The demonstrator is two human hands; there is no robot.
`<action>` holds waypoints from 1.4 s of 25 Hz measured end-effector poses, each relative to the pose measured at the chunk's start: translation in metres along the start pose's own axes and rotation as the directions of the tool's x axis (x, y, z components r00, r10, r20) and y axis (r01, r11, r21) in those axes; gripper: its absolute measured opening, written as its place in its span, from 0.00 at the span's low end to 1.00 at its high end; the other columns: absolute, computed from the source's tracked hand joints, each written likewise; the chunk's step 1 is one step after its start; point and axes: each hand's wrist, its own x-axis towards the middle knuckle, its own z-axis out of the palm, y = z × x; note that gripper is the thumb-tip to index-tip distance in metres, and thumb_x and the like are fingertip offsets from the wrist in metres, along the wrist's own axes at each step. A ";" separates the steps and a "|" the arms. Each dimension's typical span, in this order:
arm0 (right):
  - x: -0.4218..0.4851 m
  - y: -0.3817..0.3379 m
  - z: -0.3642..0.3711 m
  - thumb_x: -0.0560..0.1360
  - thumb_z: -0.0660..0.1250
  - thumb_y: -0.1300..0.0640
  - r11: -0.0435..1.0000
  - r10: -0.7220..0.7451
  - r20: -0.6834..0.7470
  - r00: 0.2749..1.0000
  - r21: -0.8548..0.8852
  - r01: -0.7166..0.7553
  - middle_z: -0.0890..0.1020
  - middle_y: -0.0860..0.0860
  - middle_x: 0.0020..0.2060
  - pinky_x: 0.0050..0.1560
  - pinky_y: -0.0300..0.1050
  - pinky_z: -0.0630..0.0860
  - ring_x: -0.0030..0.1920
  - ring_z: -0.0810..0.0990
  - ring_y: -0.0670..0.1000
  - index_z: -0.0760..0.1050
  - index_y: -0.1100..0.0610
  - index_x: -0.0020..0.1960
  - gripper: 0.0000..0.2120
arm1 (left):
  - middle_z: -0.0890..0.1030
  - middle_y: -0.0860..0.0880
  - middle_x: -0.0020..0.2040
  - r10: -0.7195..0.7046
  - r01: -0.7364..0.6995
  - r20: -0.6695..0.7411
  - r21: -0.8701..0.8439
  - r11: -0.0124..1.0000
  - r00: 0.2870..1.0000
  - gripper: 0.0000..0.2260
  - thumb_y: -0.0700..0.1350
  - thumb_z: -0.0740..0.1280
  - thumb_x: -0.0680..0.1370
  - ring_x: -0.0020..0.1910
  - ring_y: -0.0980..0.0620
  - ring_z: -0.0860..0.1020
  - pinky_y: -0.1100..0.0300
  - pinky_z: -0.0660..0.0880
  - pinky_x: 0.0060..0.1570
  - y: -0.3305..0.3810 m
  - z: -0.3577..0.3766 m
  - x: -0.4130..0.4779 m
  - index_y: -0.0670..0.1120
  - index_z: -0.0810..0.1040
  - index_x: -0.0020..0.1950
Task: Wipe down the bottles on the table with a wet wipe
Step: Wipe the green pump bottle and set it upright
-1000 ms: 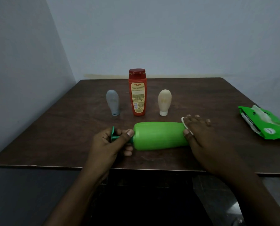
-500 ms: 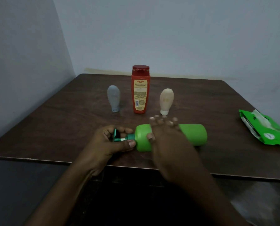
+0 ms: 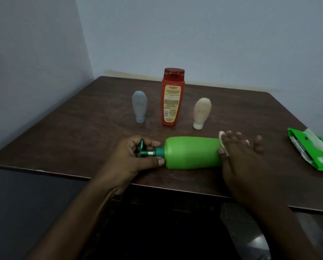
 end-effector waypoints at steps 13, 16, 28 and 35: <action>-0.017 -0.076 0.019 0.82 0.49 0.49 0.930 -0.357 -0.083 0.930 0.065 0.363 0.57 0.49 0.80 0.79 0.60 0.45 0.81 0.49 0.50 0.55 0.55 0.80 0.28 | 0.87 0.42 0.46 0.023 -0.021 0.024 -0.101 0.995 0.999 0.18 0.30 0.77 0.62 0.44 0.49 0.85 0.60 0.84 0.46 0.000 -0.002 -0.003 0.41 0.85 0.50; -0.014 -0.036 0.021 0.82 0.50 0.50 0.983 -0.130 -0.118 0.985 0.114 0.143 0.60 0.50 0.79 0.79 0.60 0.47 0.80 0.54 0.51 0.56 0.54 0.80 0.27 | 0.87 0.44 0.45 0.051 -0.050 0.015 -0.099 0.994 0.999 0.18 0.31 0.77 0.62 0.44 0.50 0.85 0.60 0.84 0.48 -0.003 -0.001 -0.002 0.43 0.85 0.50; -0.009 -0.088 0.016 0.82 0.48 0.49 0.980 -0.073 -0.196 0.978 0.168 0.107 0.72 0.56 0.73 0.78 0.54 0.58 0.75 0.67 0.56 0.66 0.59 0.76 0.26 | 0.87 0.44 0.46 0.053 -0.052 0.025 -0.049 0.997 0.998 0.19 0.30 0.81 0.59 0.44 0.50 0.85 0.59 0.84 0.46 -0.003 -0.003 -0.003 0.45 0.87 0.45; -0.025 -0.097 0.026 0.84 0.50 0.51 0.923 -0.331 -0.168 0.929 0.146 0.355 0.59 0.53 0.79 0.79 0.55 0.52 0.80 0.50 0.51 0.58 0.59 0.79 0.26 | 0.87 0.39 0.48 0.009 -0.005 0.041 -0.098 0.995 0.999 0.23 0.42 0.86 0.58 0.45 0.46 0.86 0.55 0.85 0.47 -0.005 -0.004 -0.003 0.42 0.87 0.51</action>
